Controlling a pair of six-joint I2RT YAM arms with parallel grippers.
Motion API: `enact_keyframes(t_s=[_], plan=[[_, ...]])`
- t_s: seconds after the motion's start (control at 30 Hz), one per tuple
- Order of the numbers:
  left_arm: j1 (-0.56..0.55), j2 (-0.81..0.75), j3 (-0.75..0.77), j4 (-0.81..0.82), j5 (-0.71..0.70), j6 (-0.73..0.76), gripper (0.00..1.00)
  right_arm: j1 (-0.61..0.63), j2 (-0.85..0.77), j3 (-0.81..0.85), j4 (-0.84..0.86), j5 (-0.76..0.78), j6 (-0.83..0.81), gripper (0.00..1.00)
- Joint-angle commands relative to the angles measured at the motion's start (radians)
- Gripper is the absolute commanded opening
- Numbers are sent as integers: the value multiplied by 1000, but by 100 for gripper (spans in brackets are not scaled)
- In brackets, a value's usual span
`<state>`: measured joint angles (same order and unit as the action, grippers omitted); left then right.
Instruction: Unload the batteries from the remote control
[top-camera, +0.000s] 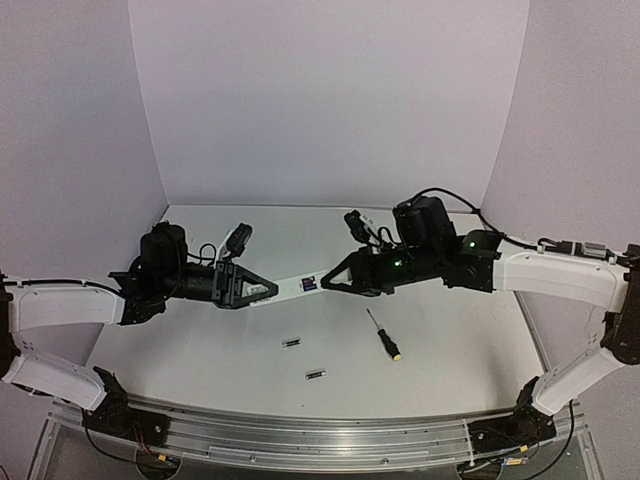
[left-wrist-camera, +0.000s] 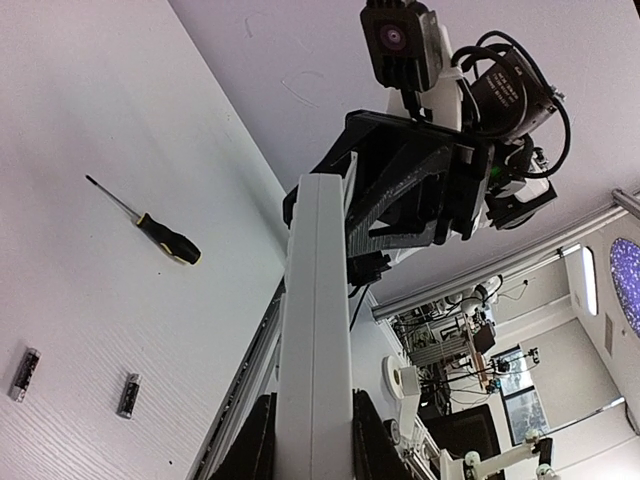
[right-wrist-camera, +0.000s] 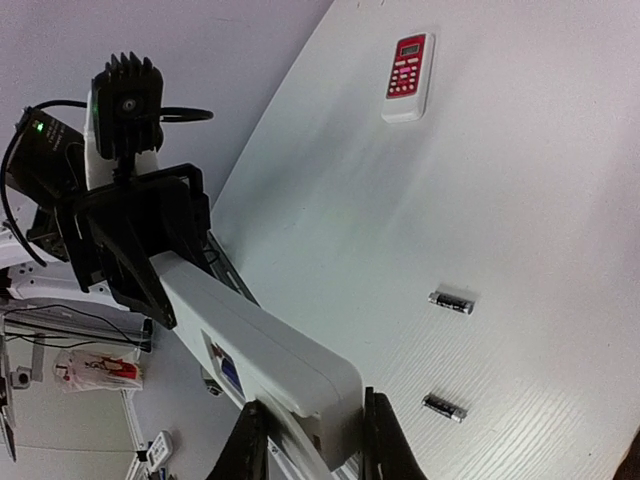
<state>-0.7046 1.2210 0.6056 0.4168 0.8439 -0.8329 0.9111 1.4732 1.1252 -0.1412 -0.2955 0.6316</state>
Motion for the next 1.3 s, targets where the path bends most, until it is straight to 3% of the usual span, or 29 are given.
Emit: enact_keyframes(t_s=[0.0, 0.23, 0.47, 0.87, 1.07, 1.27], plan=[[-16, -21, 27, 6, 12, 23, 0, -4, -10, -12, -53, 54, 7, 12], [-16, 0, 36, -96, -59, 57, 0, -3, -63, -57, -72, 58, 7, 0], [-16, 35, 56, -167, -55, 91, 0, -3, -89, -89, -101, 37, -10, 0], [-16, 104, 81, -153, -8, 113, 0, -3, -137, -113, -146, 47, -35, 0], [-15, 200, 136, -189, -13, 145, 0, -41, -258, -225, -146, 163, 54, 0], [-13, 324, 235, -258, 16, 192, 0, -166, -367, -398, -144, 247, 214, 0]])
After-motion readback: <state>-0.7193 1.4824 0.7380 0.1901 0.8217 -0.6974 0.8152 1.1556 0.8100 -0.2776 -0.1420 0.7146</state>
